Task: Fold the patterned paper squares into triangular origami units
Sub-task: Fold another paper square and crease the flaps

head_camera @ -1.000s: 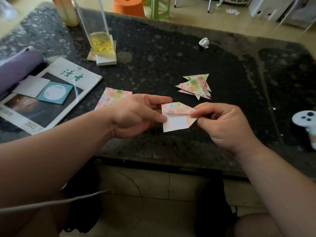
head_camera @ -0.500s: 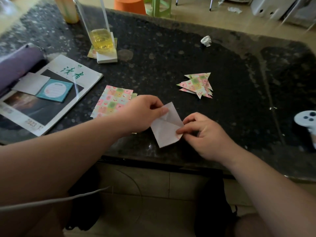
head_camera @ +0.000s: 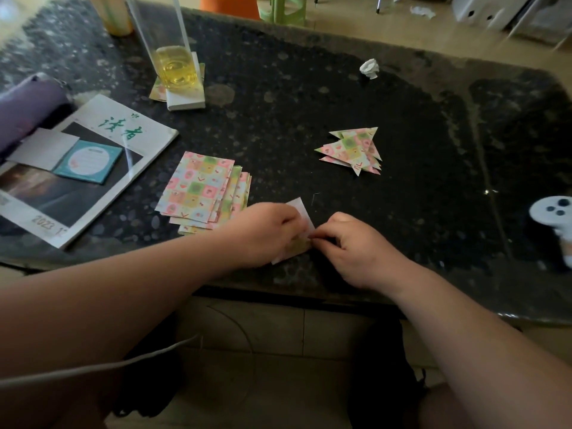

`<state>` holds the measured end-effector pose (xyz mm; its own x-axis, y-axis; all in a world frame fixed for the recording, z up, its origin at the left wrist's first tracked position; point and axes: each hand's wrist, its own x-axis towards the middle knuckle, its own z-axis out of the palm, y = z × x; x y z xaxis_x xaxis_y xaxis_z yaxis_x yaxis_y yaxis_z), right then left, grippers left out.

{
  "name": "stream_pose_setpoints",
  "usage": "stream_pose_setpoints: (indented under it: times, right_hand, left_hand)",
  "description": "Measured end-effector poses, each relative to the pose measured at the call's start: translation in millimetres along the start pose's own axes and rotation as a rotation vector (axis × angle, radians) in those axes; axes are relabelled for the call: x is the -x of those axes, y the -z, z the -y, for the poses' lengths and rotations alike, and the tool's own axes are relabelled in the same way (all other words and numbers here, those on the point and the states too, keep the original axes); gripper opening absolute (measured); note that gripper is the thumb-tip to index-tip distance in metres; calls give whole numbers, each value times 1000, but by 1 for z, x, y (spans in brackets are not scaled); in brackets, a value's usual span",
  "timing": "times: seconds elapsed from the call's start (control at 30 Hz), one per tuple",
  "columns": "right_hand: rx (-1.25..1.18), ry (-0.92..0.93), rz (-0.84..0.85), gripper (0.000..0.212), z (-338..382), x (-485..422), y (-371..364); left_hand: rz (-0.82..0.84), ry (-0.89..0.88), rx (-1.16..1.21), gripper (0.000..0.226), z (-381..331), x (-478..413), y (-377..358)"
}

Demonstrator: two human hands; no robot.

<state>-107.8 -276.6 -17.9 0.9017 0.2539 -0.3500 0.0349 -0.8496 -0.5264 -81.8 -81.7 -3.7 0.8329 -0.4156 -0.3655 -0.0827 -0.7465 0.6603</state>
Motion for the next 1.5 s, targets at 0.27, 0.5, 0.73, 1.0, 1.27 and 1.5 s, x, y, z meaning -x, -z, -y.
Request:
stream_pose_setpoints:
  times: [0.27,0.5,0.73,1.0,1.27,1.5]
  right_hand:
    - [7,-101,-146,8,8,-3,-8]
    - [-13,-127,-179,18,6,-1,-7]
    - [-50,-104,-177,23,-2,-4,-3]
    - [4,-1,-210,14,-6,3,-11]
    - [291,67,-224,34,12,26,-24]
    - [421,-27,-133,52,26,41,-30]
  left_hand:
    - [-98,-69,-175,23,13,1,-6]
    - [-37,-328,-615,32,12,11,-21]
    - [177,-236,-852,92,-5,55,-47]
    - [139,-204,-866,99,-6,60,-63]
    - [210,-111,-866,100,-10,69,-65]
    - [231,-68,-824,101,-10,70,-69]
